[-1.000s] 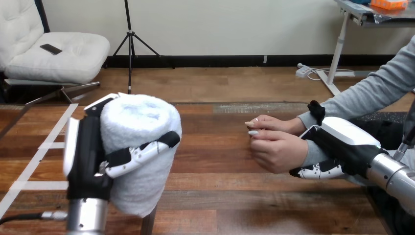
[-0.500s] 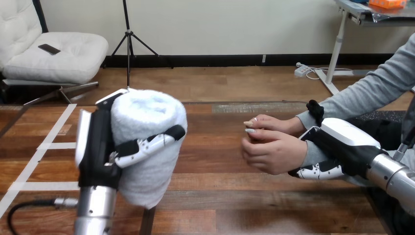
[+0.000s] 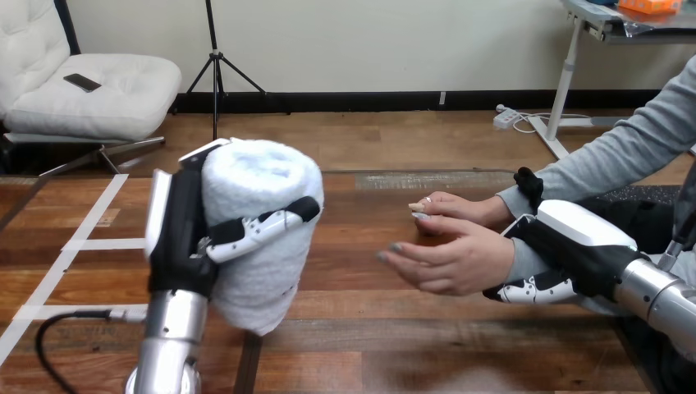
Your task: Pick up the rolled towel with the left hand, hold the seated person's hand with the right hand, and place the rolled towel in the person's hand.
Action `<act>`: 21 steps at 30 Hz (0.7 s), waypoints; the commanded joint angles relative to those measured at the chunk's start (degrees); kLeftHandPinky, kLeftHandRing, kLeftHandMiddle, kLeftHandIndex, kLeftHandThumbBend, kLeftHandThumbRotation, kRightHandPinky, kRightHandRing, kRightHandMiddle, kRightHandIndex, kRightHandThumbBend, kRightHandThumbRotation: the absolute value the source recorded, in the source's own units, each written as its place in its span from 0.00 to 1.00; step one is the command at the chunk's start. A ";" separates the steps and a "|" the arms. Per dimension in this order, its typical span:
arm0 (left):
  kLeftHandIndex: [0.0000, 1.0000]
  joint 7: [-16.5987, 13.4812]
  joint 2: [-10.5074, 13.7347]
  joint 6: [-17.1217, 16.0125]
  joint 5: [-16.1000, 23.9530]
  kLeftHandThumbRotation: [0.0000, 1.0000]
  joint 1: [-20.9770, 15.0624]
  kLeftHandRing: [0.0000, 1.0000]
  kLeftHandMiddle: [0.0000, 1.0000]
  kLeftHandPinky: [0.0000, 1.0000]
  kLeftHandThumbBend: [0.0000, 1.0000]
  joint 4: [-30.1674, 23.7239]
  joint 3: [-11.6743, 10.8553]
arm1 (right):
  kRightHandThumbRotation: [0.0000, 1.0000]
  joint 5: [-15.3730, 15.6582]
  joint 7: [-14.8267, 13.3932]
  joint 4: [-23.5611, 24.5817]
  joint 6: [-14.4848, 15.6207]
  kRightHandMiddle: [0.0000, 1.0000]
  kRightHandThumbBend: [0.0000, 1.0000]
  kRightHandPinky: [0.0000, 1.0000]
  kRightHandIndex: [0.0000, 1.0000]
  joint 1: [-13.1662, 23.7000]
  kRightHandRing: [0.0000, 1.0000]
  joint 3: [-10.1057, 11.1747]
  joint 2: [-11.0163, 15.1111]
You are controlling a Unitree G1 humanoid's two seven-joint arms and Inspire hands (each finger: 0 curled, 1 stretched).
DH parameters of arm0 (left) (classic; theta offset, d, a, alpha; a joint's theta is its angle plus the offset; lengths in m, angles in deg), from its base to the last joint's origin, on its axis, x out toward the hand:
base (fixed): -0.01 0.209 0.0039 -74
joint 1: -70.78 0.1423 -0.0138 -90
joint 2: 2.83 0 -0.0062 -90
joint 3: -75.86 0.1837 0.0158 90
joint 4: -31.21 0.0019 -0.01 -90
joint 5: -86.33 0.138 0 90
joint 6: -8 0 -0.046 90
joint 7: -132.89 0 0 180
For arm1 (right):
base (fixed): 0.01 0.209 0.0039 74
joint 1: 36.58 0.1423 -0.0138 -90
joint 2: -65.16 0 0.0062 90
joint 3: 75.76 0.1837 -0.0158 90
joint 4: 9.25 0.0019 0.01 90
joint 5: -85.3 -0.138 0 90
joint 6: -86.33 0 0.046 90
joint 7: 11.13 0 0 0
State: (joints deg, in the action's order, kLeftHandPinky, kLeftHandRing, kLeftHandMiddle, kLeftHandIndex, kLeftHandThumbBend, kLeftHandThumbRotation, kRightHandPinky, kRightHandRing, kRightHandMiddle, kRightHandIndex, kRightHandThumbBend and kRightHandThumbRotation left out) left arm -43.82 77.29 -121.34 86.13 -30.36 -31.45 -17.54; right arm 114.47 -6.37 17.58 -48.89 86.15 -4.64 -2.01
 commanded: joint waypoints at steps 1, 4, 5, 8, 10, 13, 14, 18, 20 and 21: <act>0.39 1.34 0.54 -3.05 -1.87 0.00 -9.95 0.33 0.38 0.28 0.67 4.87 -0.99 | 0.32 -1.34 0.51 2.96 -0.94 0.26 0.52 0.19 0.27 1.90 0.21 1.05 -0.81; 0.39 1.57 0.52 -3.40 -1.87 0.00 -11.16 0.33 0.37 0.28 0.68 6.95 -1.13 | 0.32 -1.51 0.92 3.06 -1.18 0.26 0.52 0.18 0.27 1.93 0.21 1.11 -0.83; 0.39 1.63 0.51 -3.53 -1.88 0.00 -11.45 0.33 0.37 0.28 0.68 7.46 -1.17 | 0.33 -1.58 1.03 3.05 -1.24 0.26 0.52 0.18 0.27 1.94 0.21 1.14 -0.85; 0.39 1.64 0.44 -3.64 -1.85 0.00 -12.60 0.32 0.37 0.28 0.68 9.43 -1.32 | 0.33 -1.77 1.20 2.98 -1.51 0.25 0.52 0.18 0.27 1.98 0.20 1.25 -0.96; 0.39 1.85 0.32 -3.74 -2.13 0.00 -13.51 0.32 0.37 0.28 0.68 10.90 -1.46 | 0.33 -1.86 1.36 2.96 -1.62 0.25 0.52 0.17 0.26 2.00 0.20 1.31 -0.99; 0.39 1.98 0.23 -3.83 -2.34 0.00 -14.67 0.32 0.37 0.28 0.68 12.79 -1.63 | 0.33 -1.90 1.65 3.04 -1.40 0.25 0.52 0.17 0.26 2.06 0.19 1.34 -1.02; 0.39 2.00 0.22 -3.90 -2.38 0.00 -14.93 0.32 0.37 0.28 0.68 13.24 -1.66 | 0.34 -1.90 1.72 3.07 -1.33 0.25 0.52 0.17 0.26 2.07 0.19 1.35 -1.03; 0.39 1.33 0.35 -3.86 -1.78 0.00 -16.47 0.32 0.37 0.28 0.67 15.65 -1.59 | 0.35 -1.72 1.92 3.47 -0.62 0.25 0.52 0.17 0.26 2.11 0.19 1.35 -0.99; 0.40 0.95 0.47 -4.03 -1.41 0.00 -17.11 0.32 0.38 0.27 0.66 16.71 -1.50 | 0.36 -1.62 1.91 3.55 -0.57 0.25 0.52 0.17 0.27 2.14 0.20 1.34 -0.97; 0.40 0.73 0.46 -3.96 -1.29 0.00 -17.53 0.32 0.38 0.27 0.66 17.31 -1.49 | 0.36 -1.64 1.95 3.61 -0.66 0.25 0.52 0.17 0.27 2.15 0.20 1.36 -0.97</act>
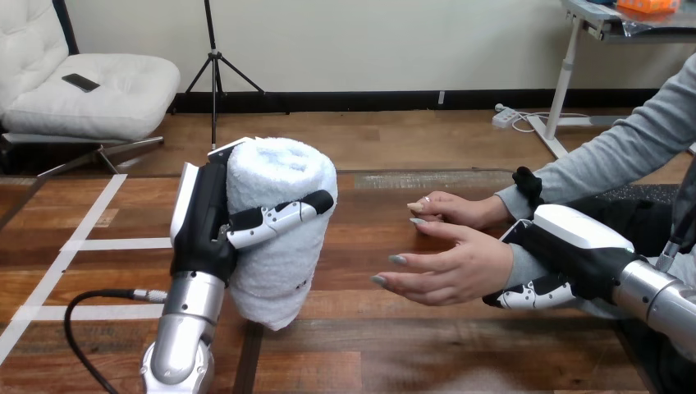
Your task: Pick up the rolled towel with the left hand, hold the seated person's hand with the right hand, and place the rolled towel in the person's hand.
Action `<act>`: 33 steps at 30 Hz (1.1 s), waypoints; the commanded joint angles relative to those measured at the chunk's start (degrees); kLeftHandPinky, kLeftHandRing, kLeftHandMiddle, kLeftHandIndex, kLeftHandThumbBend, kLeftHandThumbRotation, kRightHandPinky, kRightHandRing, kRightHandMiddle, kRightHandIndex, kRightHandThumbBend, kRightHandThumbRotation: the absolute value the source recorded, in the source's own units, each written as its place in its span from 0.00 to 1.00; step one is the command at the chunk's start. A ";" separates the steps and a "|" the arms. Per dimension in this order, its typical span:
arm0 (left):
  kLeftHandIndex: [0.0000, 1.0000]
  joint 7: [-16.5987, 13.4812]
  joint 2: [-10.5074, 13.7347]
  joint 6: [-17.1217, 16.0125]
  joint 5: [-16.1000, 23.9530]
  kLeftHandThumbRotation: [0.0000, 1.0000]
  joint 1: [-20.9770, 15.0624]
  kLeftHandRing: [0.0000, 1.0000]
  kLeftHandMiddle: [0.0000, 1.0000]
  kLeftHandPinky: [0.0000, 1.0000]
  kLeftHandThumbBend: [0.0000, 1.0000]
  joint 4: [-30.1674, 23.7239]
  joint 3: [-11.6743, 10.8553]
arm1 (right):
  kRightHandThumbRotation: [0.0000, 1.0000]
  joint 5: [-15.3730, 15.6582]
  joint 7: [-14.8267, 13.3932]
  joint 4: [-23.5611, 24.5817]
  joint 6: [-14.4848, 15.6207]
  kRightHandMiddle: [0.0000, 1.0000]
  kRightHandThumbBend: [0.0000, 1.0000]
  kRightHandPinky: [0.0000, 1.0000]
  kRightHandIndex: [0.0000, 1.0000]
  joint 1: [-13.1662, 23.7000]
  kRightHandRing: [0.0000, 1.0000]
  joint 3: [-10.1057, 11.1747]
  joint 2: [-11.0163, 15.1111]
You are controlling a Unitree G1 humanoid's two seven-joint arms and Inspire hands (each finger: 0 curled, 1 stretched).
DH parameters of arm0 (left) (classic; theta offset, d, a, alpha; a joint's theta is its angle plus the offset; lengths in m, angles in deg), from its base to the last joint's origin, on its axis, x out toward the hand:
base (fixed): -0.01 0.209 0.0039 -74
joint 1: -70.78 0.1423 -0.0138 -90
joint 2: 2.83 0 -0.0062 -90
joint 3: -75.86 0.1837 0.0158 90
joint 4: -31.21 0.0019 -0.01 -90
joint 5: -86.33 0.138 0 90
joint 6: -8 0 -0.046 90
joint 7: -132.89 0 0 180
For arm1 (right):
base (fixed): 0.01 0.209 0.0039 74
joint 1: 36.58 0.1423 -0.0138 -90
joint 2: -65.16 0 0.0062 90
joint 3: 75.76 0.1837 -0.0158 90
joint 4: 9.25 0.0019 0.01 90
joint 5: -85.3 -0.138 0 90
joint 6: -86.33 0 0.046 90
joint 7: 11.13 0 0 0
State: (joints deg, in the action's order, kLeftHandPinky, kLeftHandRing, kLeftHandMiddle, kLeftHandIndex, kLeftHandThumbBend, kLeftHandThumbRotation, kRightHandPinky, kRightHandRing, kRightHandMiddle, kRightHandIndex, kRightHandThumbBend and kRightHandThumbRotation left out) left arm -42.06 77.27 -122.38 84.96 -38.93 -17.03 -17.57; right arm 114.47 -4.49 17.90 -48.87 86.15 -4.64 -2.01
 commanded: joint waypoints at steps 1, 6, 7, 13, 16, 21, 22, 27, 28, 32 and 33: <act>0.40 -1.14 0.46 -2.92 -0.09 0.00 -9.23 0.32 0.38 0.27 0.66 3.29 -1.46 | 0.36 -1.68 0.12 3.34 -0.76 0.25 0.52 0.17 0.27 2.16 0.20 1.39 -0.97; 0.40 -1.47 0.18 -2.91 -0.35 0.00 -10.61 0.32 0.38 0.28 0.65 5.29 -1.52 | 0.37 -1.71 0.18 3.48 -1.09 0.25 0.52 0.17 0.28 2.21 0.20 1.42 -0.96; 0.40 -1.52 0.11 -2.91 -0.41 0.00 -10.87 0.32 0.38 0.28 0.65 5.68 -1.53 | 0.36 -1.64 0.15 3.50 -1.06 0.26 0.52 0.17 0.28 2.25 0.20 1.39 -0.95; 0.40 -1.78 -0.37 -2.79 -0.85 0.00 -12.27 0.33 0.38 0.28 0.65 7.84 -1.66 | 0.36 -1.57 -0.06 3.60 -1.54 0.28 0.52 0.20 0.32 2.38 0.23 1.36 -0.98; 0.40 -2.42 -0.51 -3.19 -0.37 0.00 -12.99 0.32 0.38 0.28 0.64 9.00 -1.49 | 0.35 -1.82 0.05 3.79 -1.65 0.28 0.53 0.21 0.34 2.34 0.23 1.49 -1.09; 0.40 -3.43 -0.83 -3.54 0.26 0.00 -14.01 0.32 0.38 0.28 0.64 10.64 -1.18 | 0.33 -1.78 -0.04 4.18 -1.56 0.28 0.53 0.21 0.35 2.37 0.23 1.50 -1.19; 0.40 -3.50 -0.92 -3.52 0.20 0.00 -14.17 0.32 0.38 0.28 0.64 10.89 -1.16 | 0.33 -1.74 -0.04 4.26 -1.54 0.28 0.54 0.21 0.34 2.38 0.23 1.48 -1.19; 0.41 -3.58 -1.34 -3.55 -0.17 0.00 -14.86 0.33 0.38 0.28 0.65 12.03 -1.11 | 0.32 -1.95 0.23 4.46 -1.47 0.27 0.54 0.20 0.32 2.37 0.22 1.56 -1.27; 0.41 -3.51 -1.45 -3.66 -0.28 0.00 -15.04 0.33 0.38 0.28 0.65 12.37 -1.12 | 0.32 -2.01 0.30 4.51 -1.47 0.27 0.54 0.19 0.32 2.36 0.22 1.59 -1.28; 0.41 -3.12 -1.95 -3.96 -0.88 0.00 -15.57 0.33 0.38 0.28 0.65 13.41 -1.24 | 0.33 -2.02 0.43 4.79 -1.46 0.26 0.54 0.18 0.31 2.30 0.21 1.57 -1.23; 0.41 -3.09 -1.98 -4.03 -0.95 0.00 -15.63 0.33 0.38 0.29 0.65 13.55 -1.25 | 0.33 -2.01 0.45 4.84 -1.45 0.26 0.54 0.18 0.31 2.28 0.21 1.57 -1.21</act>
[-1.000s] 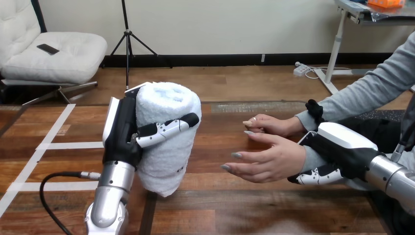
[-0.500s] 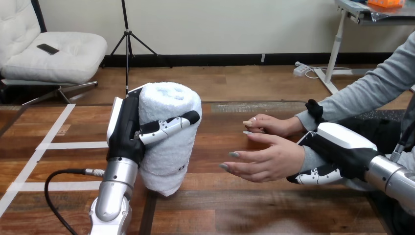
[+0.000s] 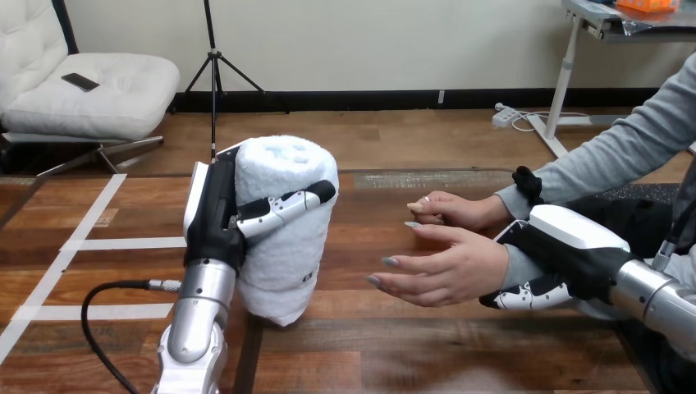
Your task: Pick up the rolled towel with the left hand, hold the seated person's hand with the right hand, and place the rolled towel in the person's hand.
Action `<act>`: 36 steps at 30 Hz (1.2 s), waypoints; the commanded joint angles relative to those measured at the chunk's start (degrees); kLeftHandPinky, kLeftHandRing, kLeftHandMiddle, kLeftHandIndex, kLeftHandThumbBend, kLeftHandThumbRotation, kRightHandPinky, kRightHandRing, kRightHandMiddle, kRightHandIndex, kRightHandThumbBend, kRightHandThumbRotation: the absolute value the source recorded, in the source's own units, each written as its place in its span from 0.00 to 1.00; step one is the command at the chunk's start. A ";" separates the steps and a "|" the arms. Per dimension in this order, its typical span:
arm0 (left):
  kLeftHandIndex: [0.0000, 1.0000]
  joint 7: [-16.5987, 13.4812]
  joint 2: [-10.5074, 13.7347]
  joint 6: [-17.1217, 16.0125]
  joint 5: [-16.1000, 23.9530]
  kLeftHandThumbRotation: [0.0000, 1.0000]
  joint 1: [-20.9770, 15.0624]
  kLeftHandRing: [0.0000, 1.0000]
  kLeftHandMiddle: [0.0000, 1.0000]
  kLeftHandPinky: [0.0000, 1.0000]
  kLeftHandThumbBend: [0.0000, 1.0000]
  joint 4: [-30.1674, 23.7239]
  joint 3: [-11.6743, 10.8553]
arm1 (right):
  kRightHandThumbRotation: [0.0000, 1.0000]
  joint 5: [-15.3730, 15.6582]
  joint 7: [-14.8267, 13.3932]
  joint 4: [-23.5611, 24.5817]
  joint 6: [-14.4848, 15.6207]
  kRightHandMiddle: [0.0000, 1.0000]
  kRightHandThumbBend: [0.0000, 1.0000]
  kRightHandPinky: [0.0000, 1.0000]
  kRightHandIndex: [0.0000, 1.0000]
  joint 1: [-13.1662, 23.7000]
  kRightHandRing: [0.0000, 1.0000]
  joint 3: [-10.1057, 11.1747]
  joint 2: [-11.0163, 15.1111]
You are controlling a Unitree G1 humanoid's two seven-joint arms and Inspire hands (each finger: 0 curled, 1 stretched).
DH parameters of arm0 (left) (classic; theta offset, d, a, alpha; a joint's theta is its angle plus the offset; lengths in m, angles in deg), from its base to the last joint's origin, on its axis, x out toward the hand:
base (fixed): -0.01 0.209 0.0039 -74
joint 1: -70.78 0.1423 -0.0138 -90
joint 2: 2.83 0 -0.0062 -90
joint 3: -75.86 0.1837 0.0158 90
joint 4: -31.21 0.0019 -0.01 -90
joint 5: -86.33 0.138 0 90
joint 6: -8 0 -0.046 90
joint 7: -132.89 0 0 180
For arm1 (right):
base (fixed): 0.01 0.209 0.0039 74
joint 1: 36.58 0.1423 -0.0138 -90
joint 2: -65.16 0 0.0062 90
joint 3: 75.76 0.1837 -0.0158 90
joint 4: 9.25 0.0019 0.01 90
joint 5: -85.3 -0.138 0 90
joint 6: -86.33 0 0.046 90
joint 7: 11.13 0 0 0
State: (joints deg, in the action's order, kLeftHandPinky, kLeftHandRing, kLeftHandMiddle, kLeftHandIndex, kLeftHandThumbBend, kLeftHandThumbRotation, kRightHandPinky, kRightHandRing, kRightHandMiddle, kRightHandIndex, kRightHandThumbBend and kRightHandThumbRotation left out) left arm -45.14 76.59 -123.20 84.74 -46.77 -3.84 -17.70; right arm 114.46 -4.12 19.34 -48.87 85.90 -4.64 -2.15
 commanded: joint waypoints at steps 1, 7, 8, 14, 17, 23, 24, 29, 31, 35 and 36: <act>0.41 -0.06 -1.44 -3.21 -0.76 0.00 -7.88 0.33 0.38 0.29 0.64 0.46 -1.11 | 0.34 -2.04 0.18 3.38 -1.47 0.26 0.54 0.18 0.31 2.55 0.21 1.58 -1.07; 0.40 -0.36 -2.35 -3.60 -1.06 0.00 -8.50 0.33 0.38 0.29 0.64 1.38 -1.23 | 0.39 -2.26 0.70 3.56 -1.16 0.25 0.54 0.18 0.30 2.59 0.20 1.69 -1.04; 0.40 -0.36 -2.46 -3.66 -1.12 0.00 -8.57 0.33 0.38 0.29 0.64 1.49 -1.28 | 0.39 -2.29 0.76 3.60 -1.10 0.25 0.53 0.18 0.29 2.58 0.20 1.72 -1.04; 0.40 0.08 -3.90 -3.86 -2.19 0.00 -9.10 0.33 0.38 0.29 0.65 1.96 -1.94 | 0.40 -2.38 1.00 3.41 -1.09 0.25 0.53 0.18 0.27 2.71 0.20 1.95 -1.17; 0.40 0.02 -4.62 -3.88 -2.38 0.00 -9.32 0.32 0.38 0.29 0.65 2.01 -2.12 | 0.41 -2.24 0.98 3.53 -0.90 0.25 0.53 0.19 0.28 2.76 0.20 1.95 -1.17; 0.40 -0.02 -6.25 -4.08 -2.73 0.00 -9.80 0.32 0.38 0.29 0.64 2.17 -2.59 | 0.41 -2.18 1.25 3.93 -0.17 0.26 0.53 0.20 0.31 2.89 0.21 1.97 -1.36; 0.40 -0.06 -6.62 -4.19 -2.82 0.00 -9.95 0.32 0.38 0.29 0.63 2.29 -2.67 | 0.41 -2.18 1.27 4.05 -0.18 0.27 0.53 0.20 0.31 2.92 0.22 1.96 -1.41; 0.40 -0.14 -7.72 -4.40 -3.11 0.00 -10.38 0.32 0.37 0.29 0.63 2.73 -2.84 | 0.40 -2.11 1.14 4.25 -0.39 0.26 0.53 0.20 0.31 3.03 0.21 1.93 -1.57; 0.40 -0.24 -8.32 -4.26 -3.26 0.00 -10.52 0.32 0.37 0.29 0.63 2.81 -2.88 | 0.39 -2.05 0.95 4.15 -0.79 0.26 0.53 0.19 0.31 3.12 0.21 1.91 -1.71; 0.40 -0.21 -9.23 -4.03 -3.50 0.00 -10.74 0.32 0.38 0.29 0.64 2.99 -2.98 | 0.37 -2.04 0.88 3.90 -1.23 0.25 0.53 0.19 0.30 3.30 0.20 1.84 -1.94; 0.40 -0.15 -9.57 -3.96 -3.57 0.00 -10.83 0.32 0.38 0.29 0.64 3.10 -2.98 | 0.37 -1.98 0.90 3.85 -1.16 0.25 0.53 0.19 0.30 3.40 0.20 1.78 -2.04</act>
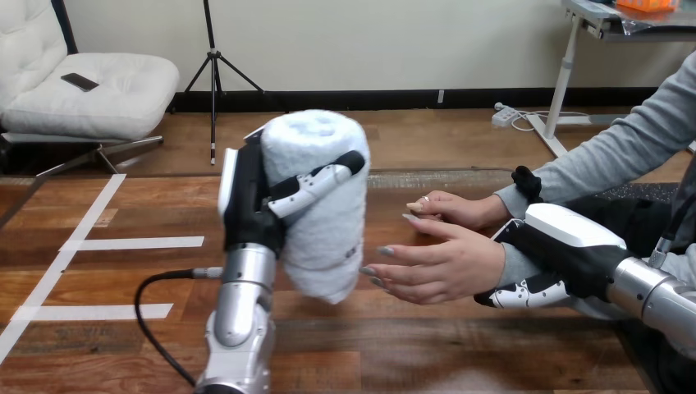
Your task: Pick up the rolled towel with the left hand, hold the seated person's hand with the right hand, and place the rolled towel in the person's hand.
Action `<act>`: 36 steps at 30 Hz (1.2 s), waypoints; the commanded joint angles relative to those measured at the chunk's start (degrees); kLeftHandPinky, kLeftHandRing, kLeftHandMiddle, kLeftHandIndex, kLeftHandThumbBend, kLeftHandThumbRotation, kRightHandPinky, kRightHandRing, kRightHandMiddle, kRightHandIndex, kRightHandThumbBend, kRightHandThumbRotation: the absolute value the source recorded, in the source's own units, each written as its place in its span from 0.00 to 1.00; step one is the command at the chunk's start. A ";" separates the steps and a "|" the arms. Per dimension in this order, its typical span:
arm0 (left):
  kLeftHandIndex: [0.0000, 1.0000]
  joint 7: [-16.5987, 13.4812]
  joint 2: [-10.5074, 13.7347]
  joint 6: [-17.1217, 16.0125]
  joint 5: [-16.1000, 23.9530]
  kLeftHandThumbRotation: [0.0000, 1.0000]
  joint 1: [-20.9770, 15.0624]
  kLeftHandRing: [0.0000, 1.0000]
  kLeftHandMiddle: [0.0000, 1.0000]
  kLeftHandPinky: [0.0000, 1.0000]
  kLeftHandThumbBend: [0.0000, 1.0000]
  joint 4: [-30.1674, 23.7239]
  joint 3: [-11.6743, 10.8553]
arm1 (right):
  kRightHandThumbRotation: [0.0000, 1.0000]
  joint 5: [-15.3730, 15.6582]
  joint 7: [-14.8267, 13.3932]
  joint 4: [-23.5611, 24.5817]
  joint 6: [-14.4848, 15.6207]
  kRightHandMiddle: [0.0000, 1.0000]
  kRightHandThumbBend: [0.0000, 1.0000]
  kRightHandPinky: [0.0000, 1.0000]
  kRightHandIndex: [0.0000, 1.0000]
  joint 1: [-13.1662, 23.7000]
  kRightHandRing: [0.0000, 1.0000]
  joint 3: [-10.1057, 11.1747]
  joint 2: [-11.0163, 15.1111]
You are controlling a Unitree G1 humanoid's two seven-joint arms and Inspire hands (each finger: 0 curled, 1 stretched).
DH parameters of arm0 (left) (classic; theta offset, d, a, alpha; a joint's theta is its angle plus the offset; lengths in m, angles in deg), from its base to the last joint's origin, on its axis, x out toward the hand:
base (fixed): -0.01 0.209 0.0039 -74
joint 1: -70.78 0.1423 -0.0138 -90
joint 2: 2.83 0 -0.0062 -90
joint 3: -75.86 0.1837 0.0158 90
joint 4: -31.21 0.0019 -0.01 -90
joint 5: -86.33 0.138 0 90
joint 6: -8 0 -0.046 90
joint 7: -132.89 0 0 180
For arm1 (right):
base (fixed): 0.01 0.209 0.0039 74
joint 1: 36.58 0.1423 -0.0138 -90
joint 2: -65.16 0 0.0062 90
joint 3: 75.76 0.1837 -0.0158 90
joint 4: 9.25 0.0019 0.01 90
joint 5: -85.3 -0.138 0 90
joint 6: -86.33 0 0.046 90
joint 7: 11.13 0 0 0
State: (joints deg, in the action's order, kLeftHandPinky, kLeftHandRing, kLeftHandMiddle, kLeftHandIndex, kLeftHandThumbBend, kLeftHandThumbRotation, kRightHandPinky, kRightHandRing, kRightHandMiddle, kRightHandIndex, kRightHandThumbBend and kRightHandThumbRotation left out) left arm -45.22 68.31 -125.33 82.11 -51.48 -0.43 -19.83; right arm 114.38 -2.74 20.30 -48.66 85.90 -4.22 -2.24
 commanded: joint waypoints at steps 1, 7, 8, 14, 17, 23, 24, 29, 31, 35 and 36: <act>0.40 -0.02 -1.49 -1.80 -0.97 0.00 -6.18 0.32 0.38 0.29 0.64 -0.23 -0.86 | 0.37 -1.85 -0.47 2.87 -1.30 0.25 0.53 0.19 0.30 3.45 0.20 1.33 -2.00; 0.40 0.25 -2.80 -1.44 -1.23 0.00 -6.52 0.32 0.38 0.29 0.65 0.11 -0.91 | 0.37 -1.58 -0.65 2.83 -0.91 0.25 0.54 0.20 0.29 3.71 0.21 1.18 -2.48; 0.40 0.28 -2.92 -1.39 -1.27 0.00 -6.54 0.32 0.38 0.29 0.65 0.12 -0.94 | 0.37 -1.53 -0.70 2.87 -0.85 0.25 0.54 0.20 0.29 3.72 0.21 1.16 -2.53; 0.40 0.71 -4.00 -1.25 -1.56 0.00 -6.72 0.32 0.38 0.29 0.64 0.32 -0.84 | 0.40 -1.70 -0.23 2.83 -0.15 0.25 0.54 0.19 0.27 3.94 0.20 1.13 -3.05; 0.40 1.06 -4.42 -1.14 -1.68 0.00 -6.69 0.32 0.38 0.29 0.64 0.30 -0.70 | 0.41 -1.63 -0.29 2.88 -0.23 0.24 0.54 0.18 0.26 4.04 0.20 1.07 -3.20; 0.40 1.26 -5.01 -1.14 -1.51 0.00 -6.70 0.33 0.38 0.29 0.65 0.47 -0.57 | 0.43 -0.90 -0.56 3.73 0.86 0.25 0.55 0.18 0.26 4.23 0.20 0.72 -3.40; 0.40 1.28 -5.10 -1.08 -1.47 0.00 -6.71 0.33 0.38 0.29 0.65 0.52 -0.54 | 0.44 -0.81 -0.60 3.90 1.05 0.25 0.55 0.18 0.26 4.26 0.20 0.68 -3.47; 0.40 1.34 -5.26 -1.01 -1.36 0.00 -6.76 0.32 0.38 0.29 0.66 0.69 -0.49 | 0.45 -0.80 -0.42 4.36 1.64 0.25 0.55 0.19 0.26 4.32 0.20 0.62 -3.66; 0.40 1.35 -5.30 -1.01 -1.31 0.00 -6.76 0.32 0.38 0.29 0.66 0.74 -0.45 | 0.46 -0.87 -0.23 4.50 1.96 0.25 0.55 0.19 0.26 4.38 0.20 0.60 -3.81; 0.40 1.33 -5.33 -1.00 -1.15 0.00 -6.72 0.32 0.38 0.29 0.66 0.78 -0.34 | 0.47 -1.29 0.22 4.66 2.30 0.25 0.56 0.20 0.26 4.48 0.21 0.72 -4.17; 0.40 1.24 -5.30 -0.93 -0.99 0.00 -6.71 0.32 0.38 0.29 0.66 0.76 -0.25 | 0.48 -1.48 0.41 4.61 2.16 0.25 0.56 0.20 0.26 4.59 0.21 0.76 -4.30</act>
State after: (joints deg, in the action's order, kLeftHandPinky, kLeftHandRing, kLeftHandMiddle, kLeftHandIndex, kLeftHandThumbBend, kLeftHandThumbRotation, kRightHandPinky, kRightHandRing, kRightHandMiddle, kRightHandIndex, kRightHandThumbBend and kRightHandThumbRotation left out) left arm -44.08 63.87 -125.32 81.36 -52.89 0.49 -19.70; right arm 114.51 -2.55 21.91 -45.92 86.10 -4.15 -3.35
